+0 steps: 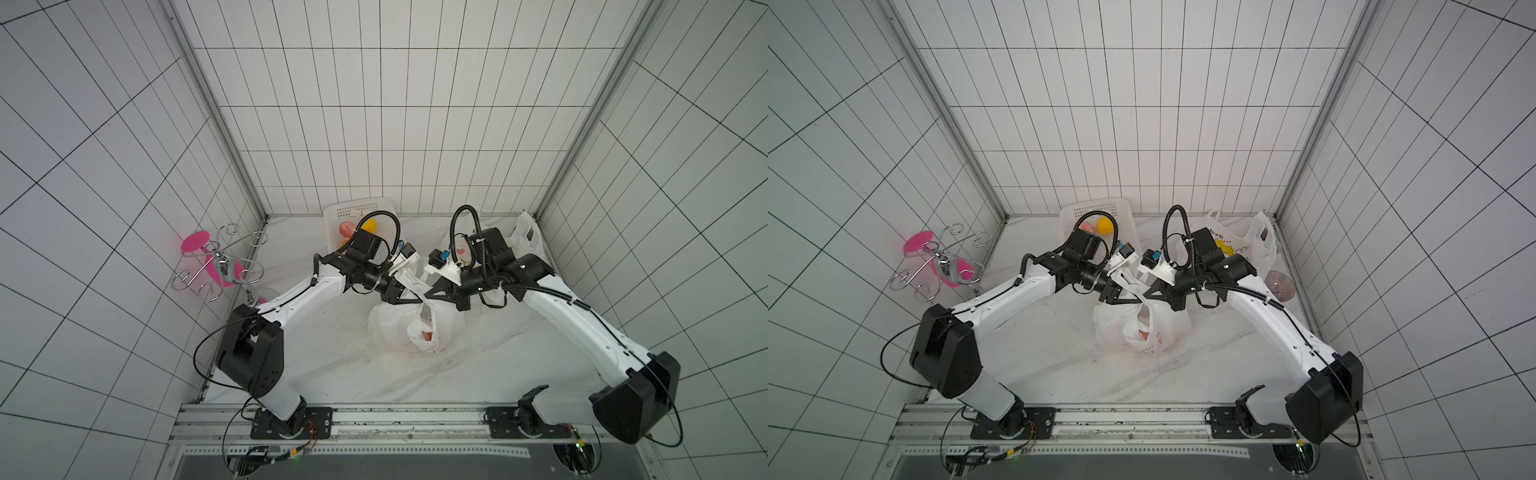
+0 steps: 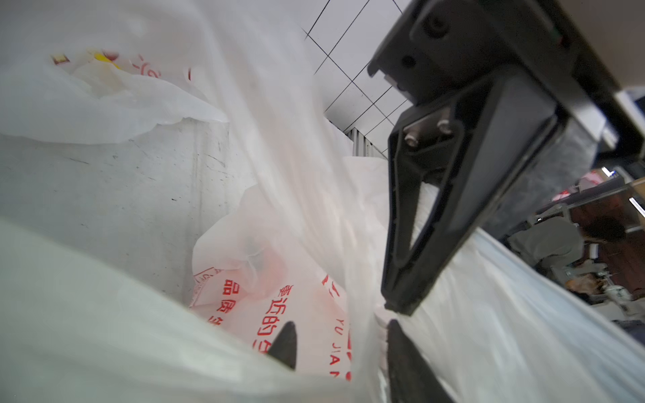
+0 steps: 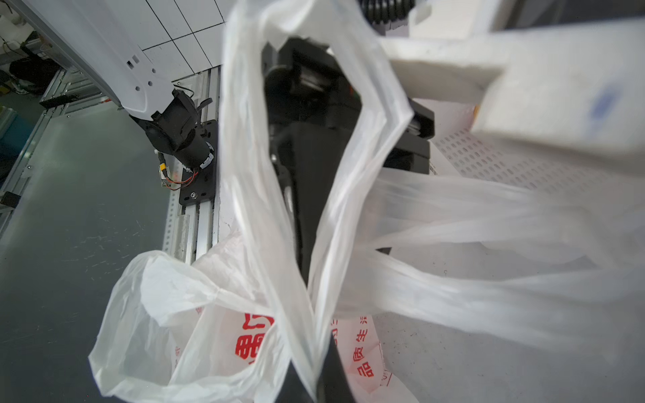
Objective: Place the peach into a plastic bag & tie a knot
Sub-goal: Cross the plastic bag at the center of the board.
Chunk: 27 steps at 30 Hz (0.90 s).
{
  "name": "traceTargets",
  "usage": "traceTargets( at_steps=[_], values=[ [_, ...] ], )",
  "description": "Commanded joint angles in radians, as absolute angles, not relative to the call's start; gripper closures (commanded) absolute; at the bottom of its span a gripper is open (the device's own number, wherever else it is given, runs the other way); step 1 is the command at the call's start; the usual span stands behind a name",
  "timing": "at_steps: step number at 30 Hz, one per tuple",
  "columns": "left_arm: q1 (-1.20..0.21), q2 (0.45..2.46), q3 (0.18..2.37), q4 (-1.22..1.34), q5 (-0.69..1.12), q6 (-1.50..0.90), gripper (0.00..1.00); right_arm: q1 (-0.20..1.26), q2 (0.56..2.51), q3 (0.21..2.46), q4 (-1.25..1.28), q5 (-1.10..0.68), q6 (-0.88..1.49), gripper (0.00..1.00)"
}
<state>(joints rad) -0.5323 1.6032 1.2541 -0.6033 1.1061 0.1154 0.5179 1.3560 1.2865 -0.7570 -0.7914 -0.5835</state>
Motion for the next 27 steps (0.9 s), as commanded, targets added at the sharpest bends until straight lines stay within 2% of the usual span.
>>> traceTargets(
  at_steps=[1,3,8,13,16,22,27],
  values=[
    [-0.516,1.552,1.214,-0.569,1.113,0.167,0.41,0.523,1.374,1.407,-0.759,-0.816,-0.572,1.00],
    [-0.508,1.532,1.190,-0.531,1.121,0.155,0.39,0.523,1.380,1.414,-0.757,-0.837,-0.554,1.00],
    [-0.492,1.490,1.132,-0.400,1.122,0.100,0.26,0.505,1.370,1.400,-0.697,-0.889,-0.486,1.00],
    [-0.489,1.460,1.074,-0.182,1.153,-0.030,0.21,0.500,1.368,1.387,-0.645,-0.961,-0.436,1.00],
    [-0.501,1.468,1.091,-0.171,1.159,-0.041,0.16,0.506,1.373,1.390,-0.645,-0.959,-0.431,1.00],
    [-0.506,1.467,1.110,-0.169,1.159,-0.044,0.15,0.515,1.382,1.407,-0.689,-0.933,-0.456,1.00],
    [-0.506,1.475,1.110,-0.138,1.167,-0.077,0.20,0.518,1.386,1.402,-0.695,-0.921,-0.456,1.00]
  ],
)
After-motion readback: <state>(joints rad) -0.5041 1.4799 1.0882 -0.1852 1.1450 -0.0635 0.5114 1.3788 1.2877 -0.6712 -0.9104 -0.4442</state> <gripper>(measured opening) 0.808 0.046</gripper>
